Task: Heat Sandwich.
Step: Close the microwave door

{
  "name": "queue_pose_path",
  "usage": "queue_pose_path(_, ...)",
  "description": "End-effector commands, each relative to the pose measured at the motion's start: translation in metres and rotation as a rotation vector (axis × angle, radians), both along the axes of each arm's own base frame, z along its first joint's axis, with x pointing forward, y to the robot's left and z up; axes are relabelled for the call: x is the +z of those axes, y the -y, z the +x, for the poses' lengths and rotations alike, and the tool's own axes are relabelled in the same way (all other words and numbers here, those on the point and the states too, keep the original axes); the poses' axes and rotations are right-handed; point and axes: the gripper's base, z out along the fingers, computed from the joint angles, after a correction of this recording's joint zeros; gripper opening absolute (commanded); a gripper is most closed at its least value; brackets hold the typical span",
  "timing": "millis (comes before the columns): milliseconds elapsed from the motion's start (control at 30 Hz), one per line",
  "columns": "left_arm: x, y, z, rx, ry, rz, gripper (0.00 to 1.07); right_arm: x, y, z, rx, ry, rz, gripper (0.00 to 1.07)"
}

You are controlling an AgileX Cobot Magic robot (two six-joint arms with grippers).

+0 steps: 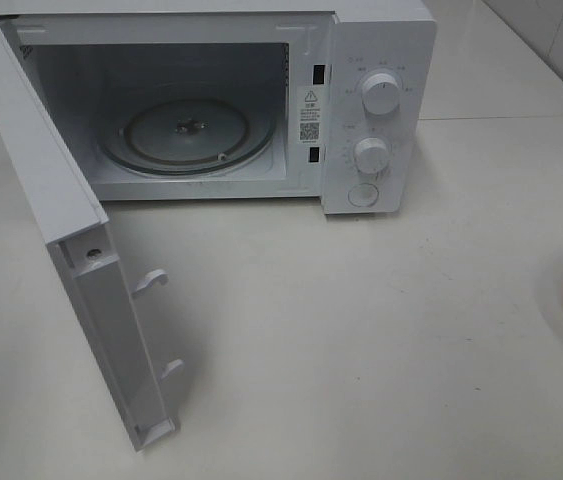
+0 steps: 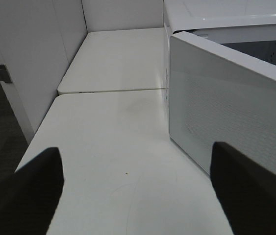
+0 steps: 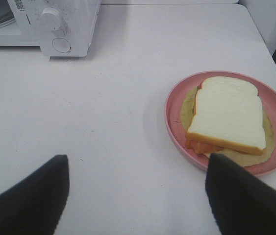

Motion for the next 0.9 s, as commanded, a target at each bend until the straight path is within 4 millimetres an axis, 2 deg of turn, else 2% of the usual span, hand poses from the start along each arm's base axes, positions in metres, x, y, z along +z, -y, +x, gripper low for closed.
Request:
queue_pose_path(33, -0.004, 0.0, 0.016, 0.0, 0.028, 0.004, 0.76, 0.0, 0.001, -0.004, -0.006, 0.031, 0.003, 0.75)
queue_pose_path(233, -0.01, 0.0, 0.041, -0.007, 0.077, 0.007, 0.76, 0.0, 0.001, -0.004, -0.007, 0.031, 0.002, 0.75)
queue_pose_path(467, -0.016, 0.001, 0.056, -0.013, 0.116, 0.006, 0.76, 0.0, 0.001, -0.004, -0.007, 0.031, 0.002, 0.75)
queue_pose_path(600, -0.017, 0.001, 0.065, -0.016, 0.132, 0.007, 0.68, 0.0, 0.001, -0.004, -0.007, 0.031, 0.002, 0.75)
queue_pose_path(667, -0.016, 0.001, 0.071, -0.017, 0.133, 0.007, 0.56, 0.0, 0.001, -0.004, -0.007, 0.031, 0.002, 0.75)
queue_pose_path(767, -0.016, 0.001, 0.075, -0.018, 0.133, 0.007, 0.48, 0.0, 0.001, -0.004, -0.007, 0.031, 0.002, 0.75)
queue_pose_path(800, -0.017, 0.001, 0.081, -0.019, 0.127, 0.007, 0.37, 0.0, 0.001, -0.004, -0.007, 0.031, 0.002, 0.75)
queue_pose_path(867, -0.018, 0.001, 0.084, -0.019, 0.12, 0.006, 0.33, 0.0, 0.001, -0.004, -0.007, 0.031, 0.002, 0.75)
queue_pose_path(900, -0.019, 0.001, 0.089, -0.02, 0.107, 0.006, 0.23, 0.0, 0.001, -0.004, -0.007, 0.031, 0.002, 0.75)
